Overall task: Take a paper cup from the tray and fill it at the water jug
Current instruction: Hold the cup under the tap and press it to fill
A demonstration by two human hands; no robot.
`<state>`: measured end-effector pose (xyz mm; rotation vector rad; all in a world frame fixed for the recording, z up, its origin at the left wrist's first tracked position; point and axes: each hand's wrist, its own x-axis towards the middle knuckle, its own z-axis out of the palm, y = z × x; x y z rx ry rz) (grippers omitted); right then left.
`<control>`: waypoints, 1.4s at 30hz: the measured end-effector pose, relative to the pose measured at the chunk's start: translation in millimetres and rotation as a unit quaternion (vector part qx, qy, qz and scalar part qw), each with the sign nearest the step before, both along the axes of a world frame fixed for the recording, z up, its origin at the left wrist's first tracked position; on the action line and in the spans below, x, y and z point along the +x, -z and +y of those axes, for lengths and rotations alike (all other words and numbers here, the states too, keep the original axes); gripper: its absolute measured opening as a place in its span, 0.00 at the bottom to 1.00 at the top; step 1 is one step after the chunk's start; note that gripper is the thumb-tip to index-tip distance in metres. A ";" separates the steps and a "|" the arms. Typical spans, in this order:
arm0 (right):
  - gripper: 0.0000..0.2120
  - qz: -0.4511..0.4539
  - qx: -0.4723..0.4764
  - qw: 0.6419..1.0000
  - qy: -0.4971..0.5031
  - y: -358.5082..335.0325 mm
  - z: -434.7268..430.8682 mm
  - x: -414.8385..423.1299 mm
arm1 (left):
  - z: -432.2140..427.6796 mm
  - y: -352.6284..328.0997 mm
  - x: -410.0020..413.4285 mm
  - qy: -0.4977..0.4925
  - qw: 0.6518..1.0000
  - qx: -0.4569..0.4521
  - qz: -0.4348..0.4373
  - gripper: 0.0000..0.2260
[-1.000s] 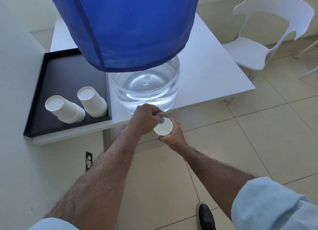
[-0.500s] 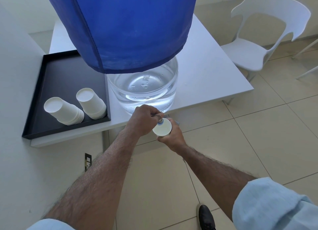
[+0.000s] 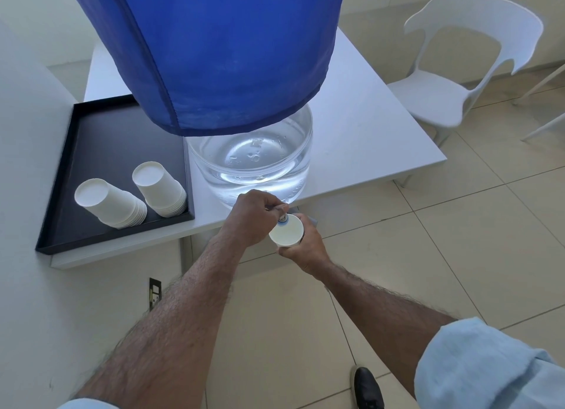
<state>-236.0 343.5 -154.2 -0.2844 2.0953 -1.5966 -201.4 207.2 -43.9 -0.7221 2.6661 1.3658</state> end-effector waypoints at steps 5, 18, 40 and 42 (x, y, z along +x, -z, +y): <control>0.30 0.002 0.006 1.000 -0.002 -1.5 1.1 -0.1 | -0.7 1.2 0.7 0.001 1.000 -0.003 0.000 0.06; 0.30 0.006 0.005 1.000 0.002 -3.0 6.3 -0.2 | 1.2 -0.4 0.7 -0.008 1.000 0.003 -0.004 0.07; 0.30 0.005 -0.006 1.000 0.002 -5.0 7.2 1.0 | 6.9 4.5 6.9 -0.021 0.999 0.003 0.027 0.06; 0.29 0.005 -0.004 1.000 0.002 -4.6 7.7 1.0 | 7.2 5.5 8.2 -0.019 0.999 0.002 0.026 0.06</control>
